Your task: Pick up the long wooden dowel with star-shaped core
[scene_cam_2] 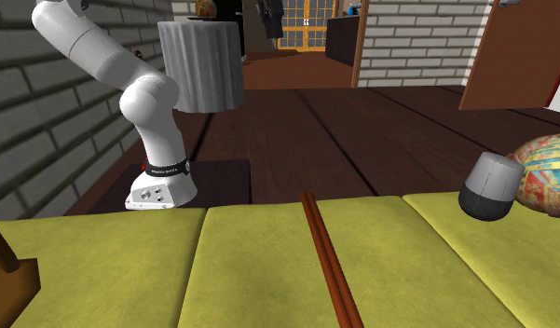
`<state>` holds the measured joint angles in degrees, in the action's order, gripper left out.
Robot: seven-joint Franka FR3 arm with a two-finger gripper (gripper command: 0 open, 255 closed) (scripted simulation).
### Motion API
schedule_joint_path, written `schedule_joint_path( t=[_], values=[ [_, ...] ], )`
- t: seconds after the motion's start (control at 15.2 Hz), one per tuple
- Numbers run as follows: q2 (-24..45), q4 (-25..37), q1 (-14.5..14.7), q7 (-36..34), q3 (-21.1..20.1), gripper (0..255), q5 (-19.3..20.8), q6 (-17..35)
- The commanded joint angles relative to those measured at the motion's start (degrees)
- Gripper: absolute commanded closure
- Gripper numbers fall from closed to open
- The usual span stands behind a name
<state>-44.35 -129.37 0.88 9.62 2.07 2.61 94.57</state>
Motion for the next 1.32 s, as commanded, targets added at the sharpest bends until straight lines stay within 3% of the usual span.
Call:
schedule_joint_path(
  t=[0.0,0.66,1.25],
  values=[
    [0.0,0.0,0.0,0.0,0.0,0,0.0,0.0],
    [-5.91,-13.29,2.09,27.95,15.29,0,9.46,6.54],
    [-0.24,-15.63,4.74,53.75,32.18,0,19.17,15.03]
  ],
)
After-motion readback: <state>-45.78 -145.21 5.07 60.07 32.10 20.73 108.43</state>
